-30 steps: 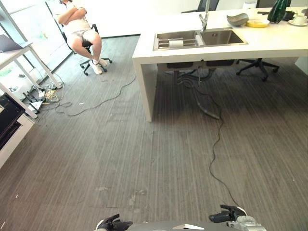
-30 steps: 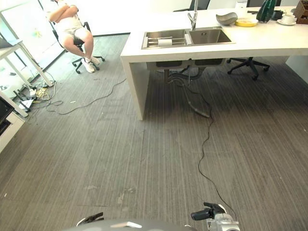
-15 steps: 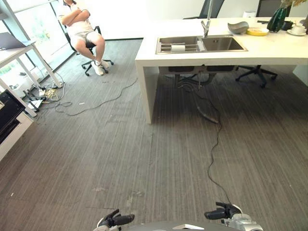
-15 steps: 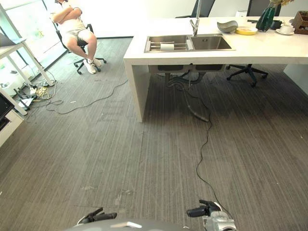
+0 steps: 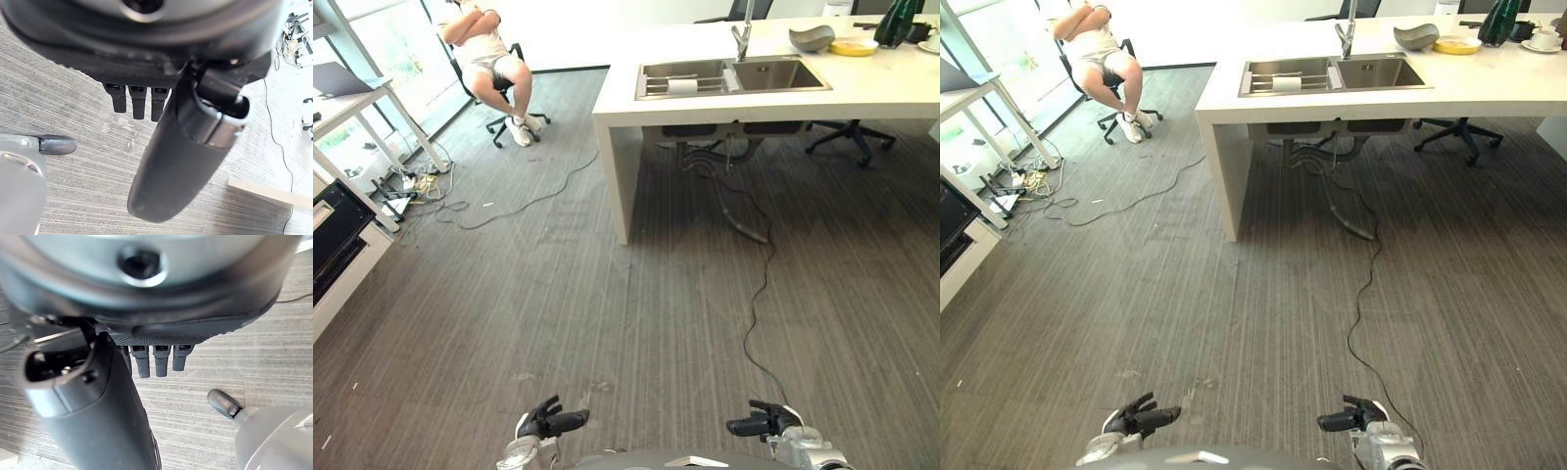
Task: Place the dishes in the dishwasher.
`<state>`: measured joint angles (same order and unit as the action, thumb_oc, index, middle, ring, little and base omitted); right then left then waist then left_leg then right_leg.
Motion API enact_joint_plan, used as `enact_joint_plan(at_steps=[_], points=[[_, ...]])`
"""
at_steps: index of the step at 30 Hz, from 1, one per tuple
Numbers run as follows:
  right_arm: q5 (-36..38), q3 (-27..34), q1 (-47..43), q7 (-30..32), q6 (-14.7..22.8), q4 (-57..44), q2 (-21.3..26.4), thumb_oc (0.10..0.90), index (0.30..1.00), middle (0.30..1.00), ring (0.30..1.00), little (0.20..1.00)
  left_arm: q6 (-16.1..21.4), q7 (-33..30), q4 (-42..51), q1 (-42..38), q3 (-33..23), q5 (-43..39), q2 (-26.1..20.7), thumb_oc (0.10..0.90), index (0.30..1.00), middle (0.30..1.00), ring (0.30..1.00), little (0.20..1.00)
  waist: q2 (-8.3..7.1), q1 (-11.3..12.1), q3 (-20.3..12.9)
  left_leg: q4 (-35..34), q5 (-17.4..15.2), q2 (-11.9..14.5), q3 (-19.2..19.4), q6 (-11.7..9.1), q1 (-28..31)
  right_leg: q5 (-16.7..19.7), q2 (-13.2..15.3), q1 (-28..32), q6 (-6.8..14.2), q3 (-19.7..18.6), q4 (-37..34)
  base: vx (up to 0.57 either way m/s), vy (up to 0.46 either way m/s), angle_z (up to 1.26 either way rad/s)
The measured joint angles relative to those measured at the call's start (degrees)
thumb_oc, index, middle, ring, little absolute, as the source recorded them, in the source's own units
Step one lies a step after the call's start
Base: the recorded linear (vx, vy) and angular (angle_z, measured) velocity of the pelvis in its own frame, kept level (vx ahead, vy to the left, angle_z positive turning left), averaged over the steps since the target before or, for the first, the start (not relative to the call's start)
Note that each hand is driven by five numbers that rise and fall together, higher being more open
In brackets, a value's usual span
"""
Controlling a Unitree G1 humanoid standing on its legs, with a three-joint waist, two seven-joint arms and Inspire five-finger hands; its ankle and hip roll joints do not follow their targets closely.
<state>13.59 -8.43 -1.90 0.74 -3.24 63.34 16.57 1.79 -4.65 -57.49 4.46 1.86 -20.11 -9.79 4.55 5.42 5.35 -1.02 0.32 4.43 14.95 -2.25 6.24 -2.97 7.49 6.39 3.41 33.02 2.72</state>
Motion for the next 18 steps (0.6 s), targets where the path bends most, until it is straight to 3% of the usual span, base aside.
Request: enact_joint_plan(at_steps=[14,16,18], points=[[-1.55,-0.04,-1.52,-0.35,-0.42,5.25,-0.47,0.8,0.9,0.9,0.9,0.9,-1.35,1.54,-9.74,-1.39,0.21,0.67,0.04,0.8,0.9,0.9,0.9,0.9,-2.15,-0.48,1.99,-1.06,-0.17,-0.81,0.21,-0.05,2.99,0.8,-0.02,2.48,0.5,-0.93,-1.73,0.04,0.083,-0.04],[-2.23,-0.06,-1.51,-0.43,-0.52,5.66,-0.73,0.8,0.9,0.9,0.9,0.9,-1.44,1.55,-9.96,-1.47,0.31,0.66,-0.01,0.8,0.9,0.9,0.9,0.9,-2.63,-0.6,2.3,-0.81,-0.33,-0.88,0.31,0.04,2.93,-0.04,0.69,1.23,0.59,-1.64,0.76,-0.05,0.181,-0.13],[-2.24,-0.34,-3.02,-0.41,-0.4,6.03,-0.72,0.8,0.9,0.9,0.9,0.9,-1.63,1.51,-9.99,-3.16,1.25,0.67,-0.44,0.8,0.9,0.9,0.9,0.9,-3.35,-1.0,2.72,1.09,-2.06,-1.79,0.34,1.33,0.98,-3.13,3.72,-3.84,0.62,-2.99,10.06,0.03,0.184,-0.13]])
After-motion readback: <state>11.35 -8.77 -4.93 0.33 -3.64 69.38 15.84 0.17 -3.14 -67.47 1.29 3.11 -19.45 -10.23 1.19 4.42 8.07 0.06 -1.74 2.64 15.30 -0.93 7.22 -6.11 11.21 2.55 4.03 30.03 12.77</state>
